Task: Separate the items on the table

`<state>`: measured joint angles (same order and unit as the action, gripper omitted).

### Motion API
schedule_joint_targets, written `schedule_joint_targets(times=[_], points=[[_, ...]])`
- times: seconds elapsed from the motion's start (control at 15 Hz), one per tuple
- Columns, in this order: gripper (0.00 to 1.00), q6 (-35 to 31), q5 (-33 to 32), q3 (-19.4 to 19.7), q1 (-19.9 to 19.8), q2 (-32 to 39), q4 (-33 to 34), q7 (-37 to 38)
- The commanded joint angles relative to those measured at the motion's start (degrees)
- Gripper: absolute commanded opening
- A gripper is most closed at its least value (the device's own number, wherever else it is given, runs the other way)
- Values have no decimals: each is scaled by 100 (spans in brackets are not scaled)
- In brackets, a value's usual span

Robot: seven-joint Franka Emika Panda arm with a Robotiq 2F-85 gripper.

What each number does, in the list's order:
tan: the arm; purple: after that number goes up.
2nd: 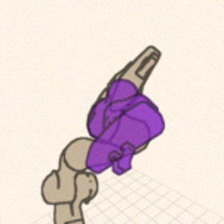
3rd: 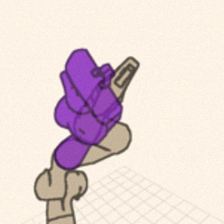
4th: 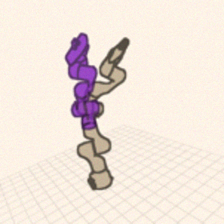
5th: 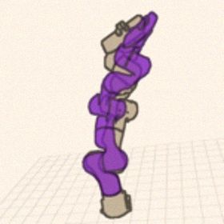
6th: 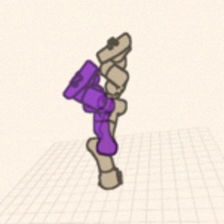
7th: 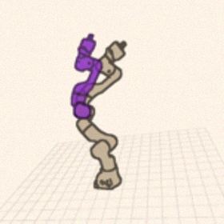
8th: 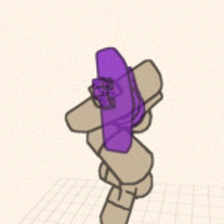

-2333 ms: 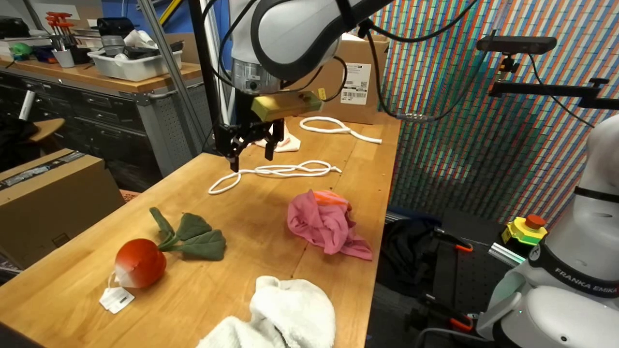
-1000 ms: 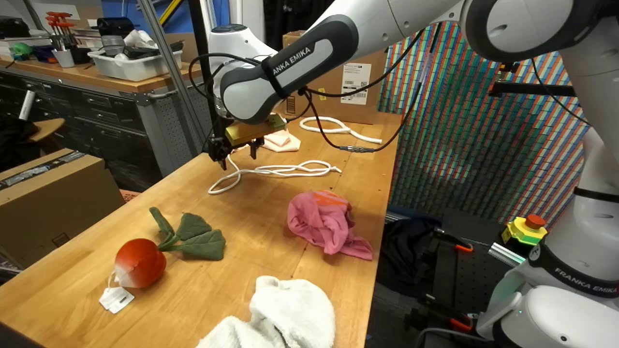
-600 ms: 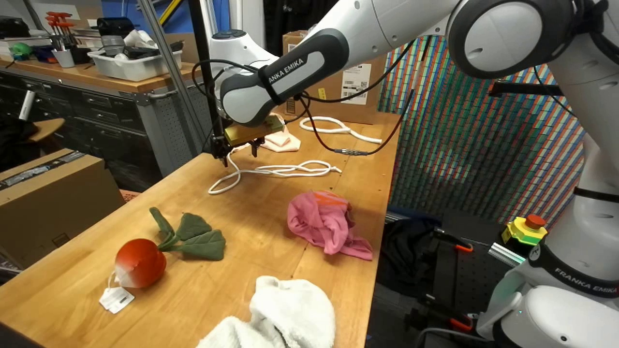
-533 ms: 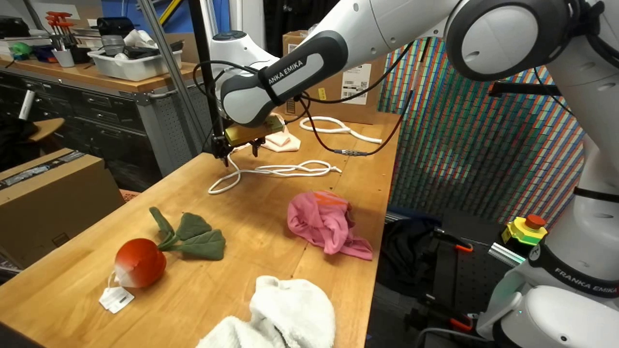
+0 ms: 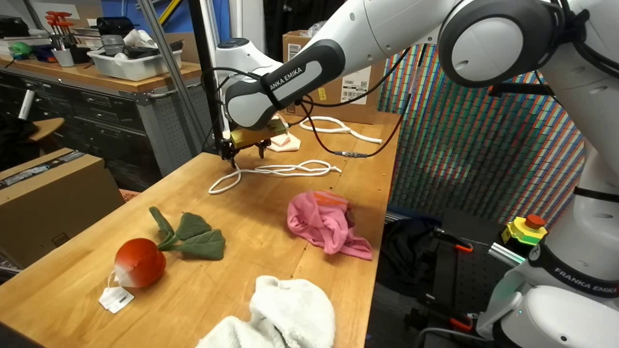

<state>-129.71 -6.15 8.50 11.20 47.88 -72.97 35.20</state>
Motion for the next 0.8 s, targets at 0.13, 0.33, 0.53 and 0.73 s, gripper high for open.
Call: schedule_joint_targets(times=[0.13, 0.33, 0.53, 0.73], points=[[100, 102, -18, 38, -19, -157, -131, 104], [100, 69, -37, 21, 4, -327, -429, 80], [100, 22, 10, -90, 34, -637, -899, -10], [100, -6, 80, -247, 64, -989, -1433, -56]])
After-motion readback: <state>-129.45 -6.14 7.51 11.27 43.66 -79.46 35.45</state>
